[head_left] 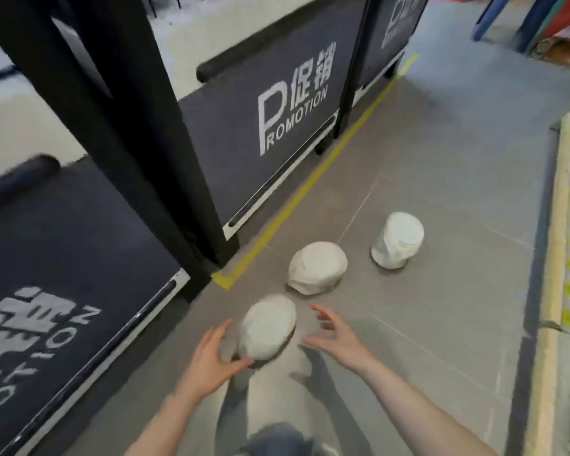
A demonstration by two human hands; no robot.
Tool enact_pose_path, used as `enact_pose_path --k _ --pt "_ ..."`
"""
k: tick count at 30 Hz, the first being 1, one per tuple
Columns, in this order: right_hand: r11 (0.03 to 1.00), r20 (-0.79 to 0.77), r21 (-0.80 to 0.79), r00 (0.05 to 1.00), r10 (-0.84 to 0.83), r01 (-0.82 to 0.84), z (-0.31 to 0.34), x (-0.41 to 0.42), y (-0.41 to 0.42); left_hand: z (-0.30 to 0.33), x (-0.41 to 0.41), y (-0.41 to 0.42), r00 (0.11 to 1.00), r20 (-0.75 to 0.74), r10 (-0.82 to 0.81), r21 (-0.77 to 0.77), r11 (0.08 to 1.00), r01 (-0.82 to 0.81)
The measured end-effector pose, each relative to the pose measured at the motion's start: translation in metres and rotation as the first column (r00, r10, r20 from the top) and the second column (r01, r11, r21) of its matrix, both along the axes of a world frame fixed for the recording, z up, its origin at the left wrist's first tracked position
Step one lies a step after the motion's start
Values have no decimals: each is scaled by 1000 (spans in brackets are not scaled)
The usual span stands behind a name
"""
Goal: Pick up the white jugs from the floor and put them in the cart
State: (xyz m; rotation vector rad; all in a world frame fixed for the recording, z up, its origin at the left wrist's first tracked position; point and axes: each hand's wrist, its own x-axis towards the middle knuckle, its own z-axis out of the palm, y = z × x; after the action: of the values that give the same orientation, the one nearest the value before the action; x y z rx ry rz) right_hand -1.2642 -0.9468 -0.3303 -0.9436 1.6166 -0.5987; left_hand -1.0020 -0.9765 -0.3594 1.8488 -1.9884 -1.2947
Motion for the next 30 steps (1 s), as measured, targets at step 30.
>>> enact_pose_path --k 30 --pt "961 182 -272 983 -3 53 -240 17 -97 -197 -25 -101 862 -502 76 -96 985 -142"
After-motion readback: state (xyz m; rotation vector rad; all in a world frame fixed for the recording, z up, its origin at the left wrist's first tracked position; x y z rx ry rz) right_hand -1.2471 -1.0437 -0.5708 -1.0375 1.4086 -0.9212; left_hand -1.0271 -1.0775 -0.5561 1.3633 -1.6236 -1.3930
